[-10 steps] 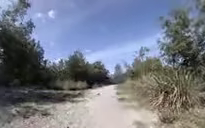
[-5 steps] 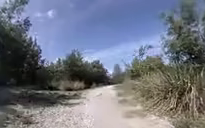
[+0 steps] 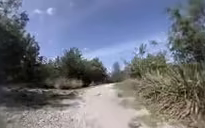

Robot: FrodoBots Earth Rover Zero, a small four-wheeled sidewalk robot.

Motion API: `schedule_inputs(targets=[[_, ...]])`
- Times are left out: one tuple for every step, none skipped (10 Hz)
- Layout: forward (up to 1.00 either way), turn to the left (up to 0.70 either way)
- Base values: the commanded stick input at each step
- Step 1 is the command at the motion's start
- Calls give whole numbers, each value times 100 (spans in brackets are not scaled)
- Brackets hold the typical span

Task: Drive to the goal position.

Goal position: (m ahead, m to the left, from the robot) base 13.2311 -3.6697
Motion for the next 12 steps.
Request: schedule_inputs(targets=[[70, 0], [70, 0], [70, 0], [70, 0], [70, 0], [70, 0], [70, 0], [70, 0], [70, 0], [70, 0], [70, 0], [70, 0]])
